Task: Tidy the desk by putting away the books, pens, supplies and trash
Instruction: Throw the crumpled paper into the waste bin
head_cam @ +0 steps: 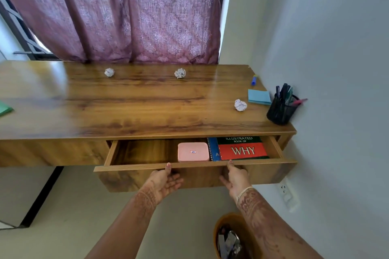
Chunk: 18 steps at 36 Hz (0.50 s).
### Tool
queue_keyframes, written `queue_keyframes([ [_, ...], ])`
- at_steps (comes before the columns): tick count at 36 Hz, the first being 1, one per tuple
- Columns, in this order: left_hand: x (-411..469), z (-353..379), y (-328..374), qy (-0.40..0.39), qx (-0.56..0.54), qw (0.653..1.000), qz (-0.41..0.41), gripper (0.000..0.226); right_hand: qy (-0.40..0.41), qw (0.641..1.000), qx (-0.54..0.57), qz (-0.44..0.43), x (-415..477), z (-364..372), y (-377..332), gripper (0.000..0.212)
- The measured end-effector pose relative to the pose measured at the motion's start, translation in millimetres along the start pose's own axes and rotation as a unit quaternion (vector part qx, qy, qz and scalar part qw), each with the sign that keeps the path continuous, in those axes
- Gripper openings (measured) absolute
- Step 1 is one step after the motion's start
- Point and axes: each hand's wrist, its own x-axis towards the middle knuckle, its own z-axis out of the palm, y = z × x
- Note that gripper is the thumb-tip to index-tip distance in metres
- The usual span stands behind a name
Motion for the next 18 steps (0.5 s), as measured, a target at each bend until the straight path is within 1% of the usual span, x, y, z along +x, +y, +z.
queue_keyframes([
  [3,12,7,15,0.006,0.011,1.000,0.006,0.035,-0.001,1.000,0.004,0.015,15,15,-11,0.036],
  [5,20,11,26,0.013,0.000,1.000,0.010,0.035,-0.005,0.999,0.021,0.033,22,24,-19,0.045],
  [7,26,15,38,0.017,-0.041,0.999,0.015,0.035,-0.014,0.998,0.039,0.037,30,33,-27,0.058],
  [11,36,24,64,0.042,-0.117,0.992,0.029,0.056,-0.024,0.999,0.024,0.035,44,51,-39,0.080],
  [14,46,29,79,0.064,-0.135,0.989,0.021,0.070,-0.012,0.999,0.002,0.037,54,63,-46,0.088],
  [16,53,33,86,0.070,-0.138,0.988,0.021,0.065,-0.005,0.999,-0.005,0.037,59,70,-50,0.085],
  [18,58,37,90,0.066,-0.145,0.987,0.023,0.051,-0.007,0.999,-0.010,0.035,65,74,-53,0.080],
])
